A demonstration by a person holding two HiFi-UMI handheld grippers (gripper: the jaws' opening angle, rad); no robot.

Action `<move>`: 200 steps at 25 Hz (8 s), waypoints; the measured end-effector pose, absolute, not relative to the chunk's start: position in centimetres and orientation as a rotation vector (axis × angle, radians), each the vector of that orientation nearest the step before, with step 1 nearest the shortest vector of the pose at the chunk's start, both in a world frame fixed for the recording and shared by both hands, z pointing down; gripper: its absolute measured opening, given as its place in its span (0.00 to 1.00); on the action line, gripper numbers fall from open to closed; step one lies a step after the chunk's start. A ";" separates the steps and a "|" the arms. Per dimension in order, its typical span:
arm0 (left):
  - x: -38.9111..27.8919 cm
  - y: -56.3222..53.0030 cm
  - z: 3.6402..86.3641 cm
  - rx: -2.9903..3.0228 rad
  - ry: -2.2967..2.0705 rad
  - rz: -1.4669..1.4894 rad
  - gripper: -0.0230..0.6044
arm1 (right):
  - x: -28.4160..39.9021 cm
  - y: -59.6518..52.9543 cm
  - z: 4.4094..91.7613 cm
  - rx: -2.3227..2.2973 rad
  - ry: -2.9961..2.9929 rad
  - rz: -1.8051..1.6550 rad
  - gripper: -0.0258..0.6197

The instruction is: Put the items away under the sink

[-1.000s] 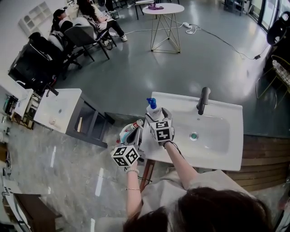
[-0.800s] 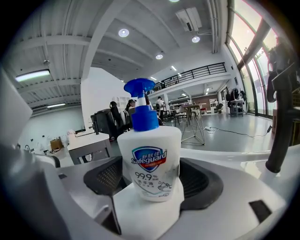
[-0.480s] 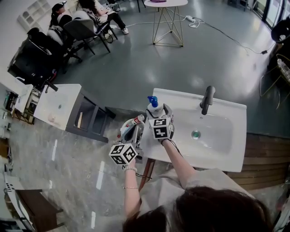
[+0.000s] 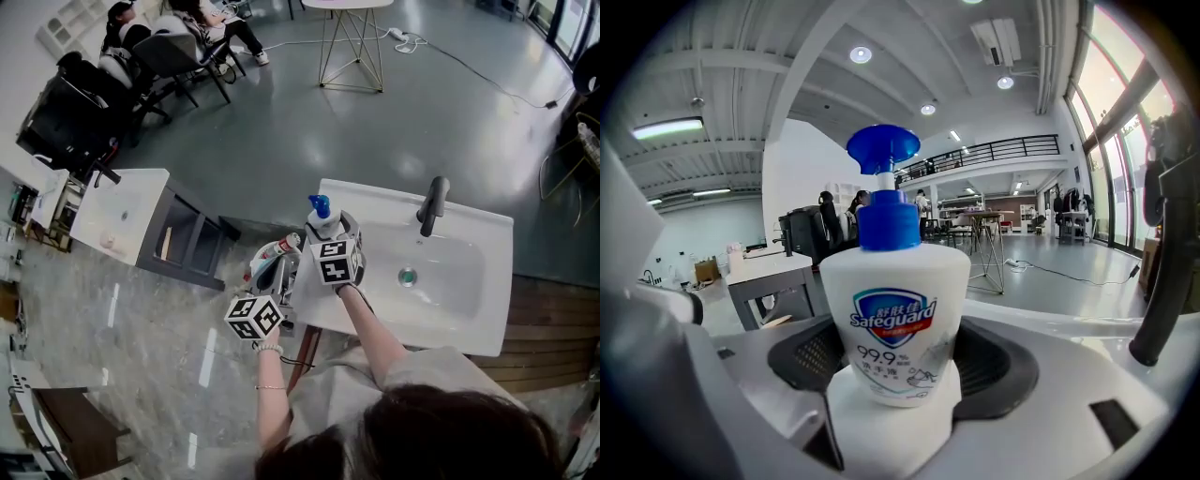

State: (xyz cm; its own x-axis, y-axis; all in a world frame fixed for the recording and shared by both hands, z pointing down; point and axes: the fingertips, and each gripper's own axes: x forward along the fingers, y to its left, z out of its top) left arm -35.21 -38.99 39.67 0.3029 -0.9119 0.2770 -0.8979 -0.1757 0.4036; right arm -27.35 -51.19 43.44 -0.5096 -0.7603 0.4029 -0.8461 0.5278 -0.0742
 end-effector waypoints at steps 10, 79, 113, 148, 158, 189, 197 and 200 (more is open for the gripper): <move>-33.2 -38.9 39.5 2.127 -1.549 -0.032 0.04 | -26.2 -50.1 43.0 1.316 -2.485 0.483 0.59; -15.0 -16.6 35.8 2.282 -1.603 0.146 0.04 | -10.4 -22.6 33.0 1.091 -2.771 0.493 0.59; -14.5 -4.8 40.3 2.247 -1.552 0.228 0.04 | -9.7 -13.3 37.3 1.112 -2.728 0.555 0.59; -19.1 -12.4 61.4 2.334 -1.615 0.362 0.04 | -14.1 -17.4 60.8 0.825 -2.744 0.333 0.59; -20.1 -15.4 66.5 2.330 -1.649 0.349 0.04 | -16.5 -21.2 66.6 0.782 -2.730 0.298 0.59; -21.4 -21.8 73.9 2.331 -1.699 0.304 0.04 | -20.5 -30.0 74.3 0.782 -2.705 0.218 0.59; -21.4 -22.8 74.8 2.328 -1.692 0.301 0.04 | -20.8 -31.0 75.3 0.803 -2.685 0.193 0.59; -21.4 -23.0 75.0 2.328 -1.692 0.307 0.04 | -20.9 -31.1 75.9 0.803 -2.656 0.160 0.59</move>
State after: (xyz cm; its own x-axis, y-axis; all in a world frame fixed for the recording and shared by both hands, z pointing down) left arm -21.44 -22.99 74.99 0.3048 -0.9000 0.3115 -0.9521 -0.2965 0.0750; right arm -20.86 -31.05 75.90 -0.7735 -0.5138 0.3710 -0.5546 0.8321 -0.0038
